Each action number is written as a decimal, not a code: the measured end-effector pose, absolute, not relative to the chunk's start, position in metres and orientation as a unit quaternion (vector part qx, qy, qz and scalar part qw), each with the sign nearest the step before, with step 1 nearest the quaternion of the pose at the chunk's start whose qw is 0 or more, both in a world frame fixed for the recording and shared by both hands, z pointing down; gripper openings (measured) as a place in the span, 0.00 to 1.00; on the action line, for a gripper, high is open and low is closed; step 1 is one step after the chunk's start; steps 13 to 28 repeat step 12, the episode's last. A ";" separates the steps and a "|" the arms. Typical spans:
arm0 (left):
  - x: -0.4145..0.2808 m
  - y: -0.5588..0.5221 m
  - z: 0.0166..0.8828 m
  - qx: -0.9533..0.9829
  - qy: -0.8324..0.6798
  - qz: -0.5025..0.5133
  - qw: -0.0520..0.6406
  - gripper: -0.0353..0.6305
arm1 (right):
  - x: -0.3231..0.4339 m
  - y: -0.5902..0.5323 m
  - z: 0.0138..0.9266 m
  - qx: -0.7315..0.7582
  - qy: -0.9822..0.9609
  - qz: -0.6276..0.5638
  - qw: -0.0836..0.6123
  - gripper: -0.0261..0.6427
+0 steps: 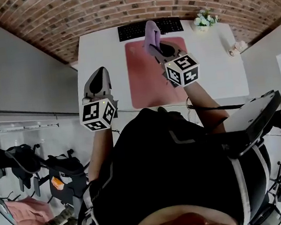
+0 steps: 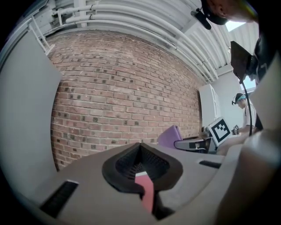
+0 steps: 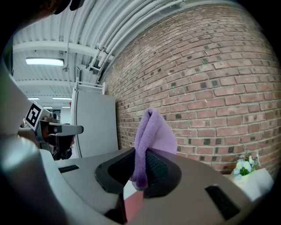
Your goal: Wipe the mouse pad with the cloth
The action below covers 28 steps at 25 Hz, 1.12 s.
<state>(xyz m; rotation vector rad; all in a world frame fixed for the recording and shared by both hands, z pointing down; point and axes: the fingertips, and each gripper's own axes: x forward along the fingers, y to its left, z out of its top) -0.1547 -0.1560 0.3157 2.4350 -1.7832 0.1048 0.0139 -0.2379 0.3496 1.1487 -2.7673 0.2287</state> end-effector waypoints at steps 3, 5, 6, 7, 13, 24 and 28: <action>-0.154 -0.156 0.311 0.805 -0.590 0.029 0.057 0.06 | 0.018 -0.237 0.347 0.384 -0.918 0.073 0.067 0.12; -0.154 -0.157 0.309 0.806 -0.589 0.027 0.056 0.06 | 0.019 -0.237 0.345 0.385 -0.917 0.077 0.063 0.12; -0.155 -0.157 0.307 0.806 -0.589 0.026 0.056 0.06 | 0.019 -0.237 0.344 0.386 -0.917 0.081 0.060 0.12; -0.155 -0.157 0.307 0.806 -0.589 0.026 0.057 0.06 | 0.019 -0.237 0.343 0.385 -0.917 0.083 0.057 0.12; -0.153 -0.156 0.306 0.805 -0.589 0.022 0.066 0.06 | 0.019 -0.233 0.341 0.380 -0.920 0.069 0.069 0.12; -0.153 -0.156 0.306 0.805 -0.589 0.022 0.066 0.06 | 0.019 -0.233 0.341 0.380 -0.920 0.069 0.069 0.12; -0.153 -0.156 0.306 0.805 -0.589 0.022 0.066 0.06 | 0.019 -0.233 0.341 0.380 -0.920 0.069 0.069 0.12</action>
